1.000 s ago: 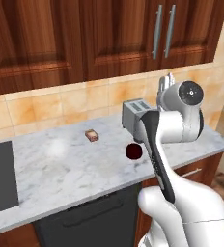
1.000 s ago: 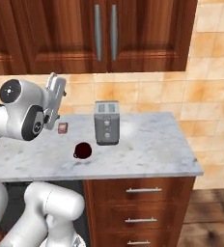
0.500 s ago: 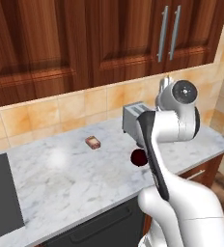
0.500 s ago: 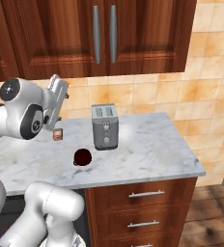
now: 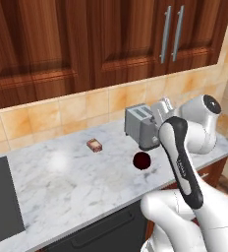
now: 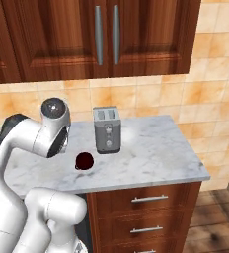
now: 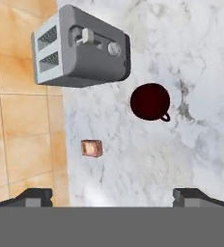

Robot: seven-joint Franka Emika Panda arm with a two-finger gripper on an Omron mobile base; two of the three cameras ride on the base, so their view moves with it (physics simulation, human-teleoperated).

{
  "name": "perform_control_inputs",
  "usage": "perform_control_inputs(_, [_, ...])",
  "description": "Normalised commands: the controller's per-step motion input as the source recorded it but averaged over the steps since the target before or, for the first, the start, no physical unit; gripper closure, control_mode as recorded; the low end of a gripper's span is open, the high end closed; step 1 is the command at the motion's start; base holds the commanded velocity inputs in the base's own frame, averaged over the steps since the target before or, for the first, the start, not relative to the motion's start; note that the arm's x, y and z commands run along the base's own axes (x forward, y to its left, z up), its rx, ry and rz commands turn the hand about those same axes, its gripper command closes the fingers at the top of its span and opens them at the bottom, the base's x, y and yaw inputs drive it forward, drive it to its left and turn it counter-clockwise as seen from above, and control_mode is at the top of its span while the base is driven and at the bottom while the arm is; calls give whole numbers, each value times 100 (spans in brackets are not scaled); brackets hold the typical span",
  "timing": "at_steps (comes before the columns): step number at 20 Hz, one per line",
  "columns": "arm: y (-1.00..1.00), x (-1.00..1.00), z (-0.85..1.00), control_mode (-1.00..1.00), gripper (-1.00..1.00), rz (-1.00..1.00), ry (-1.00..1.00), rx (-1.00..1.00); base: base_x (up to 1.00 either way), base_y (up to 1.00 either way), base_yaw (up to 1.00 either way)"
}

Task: Move the mug from next to the sink to the open cabinet. Then, move the bowl with the kiwi to the fridge to clear the area for faucet cleaning.

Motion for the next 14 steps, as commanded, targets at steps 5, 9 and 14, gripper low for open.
perform_control_inputs(5, [9,1,-81,-100,-100,79,-2,-15,0,0,0])
perform_control_inputs(9, [52,3,-77,-100,-100,54,-12,-40,0,0,0])
perform_control_inputs(14, [22,5,-41,-100,-100,21,-5,-30,0,0,0])
